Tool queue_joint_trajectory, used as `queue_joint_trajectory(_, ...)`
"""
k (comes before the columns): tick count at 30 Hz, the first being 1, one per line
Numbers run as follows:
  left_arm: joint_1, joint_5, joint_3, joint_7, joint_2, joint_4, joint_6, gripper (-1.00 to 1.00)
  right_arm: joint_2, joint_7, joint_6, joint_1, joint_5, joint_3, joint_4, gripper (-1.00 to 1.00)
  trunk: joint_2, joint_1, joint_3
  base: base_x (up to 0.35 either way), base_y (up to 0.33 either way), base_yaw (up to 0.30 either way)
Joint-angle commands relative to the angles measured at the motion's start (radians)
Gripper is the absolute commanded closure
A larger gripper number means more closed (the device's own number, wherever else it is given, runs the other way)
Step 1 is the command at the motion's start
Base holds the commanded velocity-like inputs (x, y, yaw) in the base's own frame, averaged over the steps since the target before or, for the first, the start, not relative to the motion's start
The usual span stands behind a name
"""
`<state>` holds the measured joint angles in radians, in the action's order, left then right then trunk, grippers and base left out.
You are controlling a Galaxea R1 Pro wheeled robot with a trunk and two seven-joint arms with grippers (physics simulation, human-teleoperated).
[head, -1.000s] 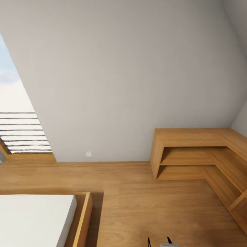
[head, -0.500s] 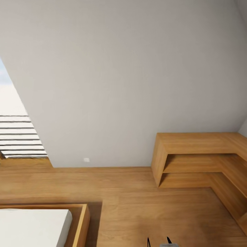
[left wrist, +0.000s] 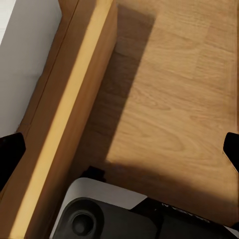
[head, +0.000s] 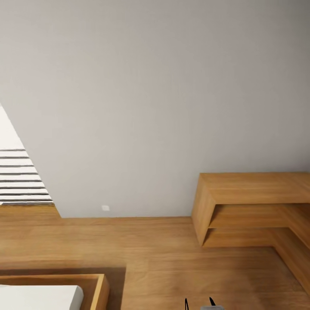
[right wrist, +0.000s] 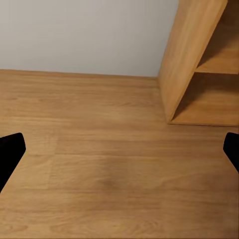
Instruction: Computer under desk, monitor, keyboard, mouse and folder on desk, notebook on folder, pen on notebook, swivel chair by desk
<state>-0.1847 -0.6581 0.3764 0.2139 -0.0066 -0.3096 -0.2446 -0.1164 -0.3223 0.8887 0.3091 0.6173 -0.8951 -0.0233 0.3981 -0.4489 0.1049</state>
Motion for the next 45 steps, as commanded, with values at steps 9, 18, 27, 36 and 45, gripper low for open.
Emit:
queue_joint_trajectory(9, -0.001, -0.006, 0.01, 0.007, 0.0, 0.001, -0.003, -1.0, 0.002, -0.006, 0.001, 0.001, 0.001, -0.008, 0.0, -1.0, 0.002, -0.001, 0.002, 0.321, -0.103, -0.001)
queue_joint_trajectory(18, -0.001, -0.006, 0.01, 0.007, 0.001, 0.001, -0.003, -1.0, 0.004, 0.022, 0.001, 0.001, 0.001, -0.008, 0.0, -1.0, 0.002, -0.001, -0.002, 0.214, -0.111, -0.139)
queue_joint_trajectory(27, -0.001, -0.006, 0.009, 0.007, 0.002, 0.001, -0.004, -1.0, 0.004, 0.077, 0.001, 0.001, 0.002, -0.007, 0.001, -1.0, 0.002, -0.001, -0.008, 0.026, -0.015, -0.226)
queue_joint_trajectory(36, -0.001, -0.006, 0.009, 0.007, 0.001, 0.001, -0.004, -1.0, 0.004, 0.081, 0.001, 0.001, 0.001, -0.007, 0.002, -1.0, 0.002, -0.001, -0.014, 0.193, -0.007, -0.234)
queue_joint_trajectory(45, -0.001, -0.006, 0.01, 0.007, 0.0, 0.001, -0.004, -1.0, 0.004, 0.081, 0.001, 0.001, 0.001, -0.007, 0.002, -1.0, 0.002, -0.001, -0.021, 0.305, -0.012, -0.241)
